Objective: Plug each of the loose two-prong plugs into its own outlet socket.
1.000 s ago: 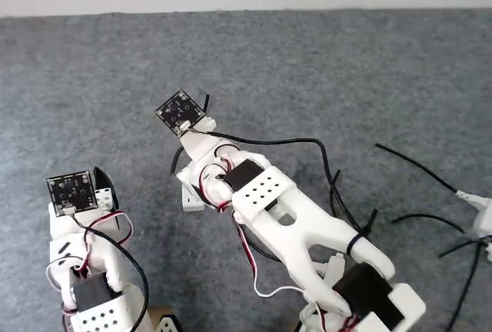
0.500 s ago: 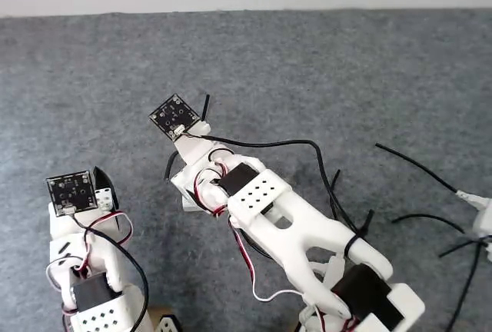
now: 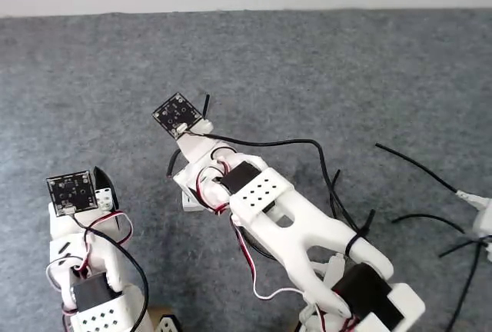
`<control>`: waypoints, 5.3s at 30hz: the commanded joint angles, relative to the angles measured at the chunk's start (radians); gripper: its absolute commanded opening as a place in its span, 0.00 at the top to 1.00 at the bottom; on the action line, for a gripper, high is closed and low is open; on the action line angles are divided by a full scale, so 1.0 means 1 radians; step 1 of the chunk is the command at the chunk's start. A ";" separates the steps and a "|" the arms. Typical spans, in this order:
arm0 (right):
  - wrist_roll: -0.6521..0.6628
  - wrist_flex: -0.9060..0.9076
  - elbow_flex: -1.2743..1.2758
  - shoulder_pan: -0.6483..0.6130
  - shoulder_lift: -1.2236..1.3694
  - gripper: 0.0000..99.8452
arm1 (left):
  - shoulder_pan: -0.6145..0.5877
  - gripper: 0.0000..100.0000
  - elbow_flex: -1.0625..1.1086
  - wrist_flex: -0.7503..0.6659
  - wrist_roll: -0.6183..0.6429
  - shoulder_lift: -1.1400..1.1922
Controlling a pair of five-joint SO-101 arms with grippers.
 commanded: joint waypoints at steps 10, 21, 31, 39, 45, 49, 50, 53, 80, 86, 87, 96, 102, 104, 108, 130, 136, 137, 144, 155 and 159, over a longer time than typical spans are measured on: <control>0.011 0.033 -0.029 0.007 -0.004 0.99 | -0.003 0.88 -0.013 -0.005 0.008 -0.009; 0.006 0.031 -0.031 -0.027 0.047 0.99 | -0.003 0.88 -0.012 -0.005 0.008 -0.009; 0.008 0.021 -0.091 -0.024 0.186 0.99 | -0.003 0.88 -0.012 -0.003 0.008 -0.009; -0.006 0.099 -0.084 -0.019 0.194 0.99 | -0.003 0.88 -0.010 0.015 0.008 -0.012; -0.015 0.157 -0.086 0.010 0.213 0.99 | -0.003 0.88 -0.010 0.015 0.008 -0.012; -0.012 0.162 -0.121 0.016 0.254 0.99 | -0.003 0.88 -0.010 0.015 0.008 -0.011; -0.009 0.166 -0.129 0.016 0.266 0.99 | -0.003 0.88 -0.010 0.015 0.008 -0.011; 0.029 0.193 -0.153 0.010 0.288 0.99 | -0.003 0.88 -0.010 0.017 0.008 -0.011; -0.232 0.214 -0.244 -0.107 0.328 0.69 | 0.057 0.75 -0.010 0.048 0.006 -0.014; -0.230 0.242 -0.336 -0.099 0.427 0.72 | 0.057 0.75 -0.010 0.048 0.006 -0.014; -0.229 0.260 -0.353 -0.091 0.441 0.75 | 0.057 0.75 -0.010 0.049 0.006 -0.014; -0.227 0.417 -0.431 0.071 0.409 1.00 | 0.057 0.75 -0.010 0.049 0.006 -0.014; -0.152 0.568 -0.427 0.200 0.194 0.99 | 0.057 0.75 -0.010 0.048 0.006 -0.014; -0.092 0.634 -0.427 0.260 0.125 0.99 | 0.057 0.75 -0.010 0.048 0.006 -0.014; 0.025 0.786 -0.427 0.415 0.010 0.99 | 0.057 0.75 -0.005 0.046 0.006 -0.014; 0.307 0.619 -0.132 1.561 -0.357 0.99 | 0.057 0.75 -0.005 0.054 0.006 -0.009; 0.364 0.269 0.071 1.776 -0.357 0.99 | 0.058 0.75 -0.005 0.069 0.006 -0.011; 0.370 0.232 0.091 1.791 -0.357 0.99 | 0.058 0.75 -0.005 0.075 0.006 -0.012; 0.362 0.177 0.140 1.821 -0.357 0.89 | 0.058 0.75 -0.005 0.083 0.006 -0.012; 0.344 0.203 0.137 1.822 -0.367 0.77 | 0.058 0.75 -0.005 0.083 0.006 -0.014; 0.209 0.280 0.084 1.854 -0.367 0.87 | 0.058 0.75 -0.005 0.080 0.006 -0.014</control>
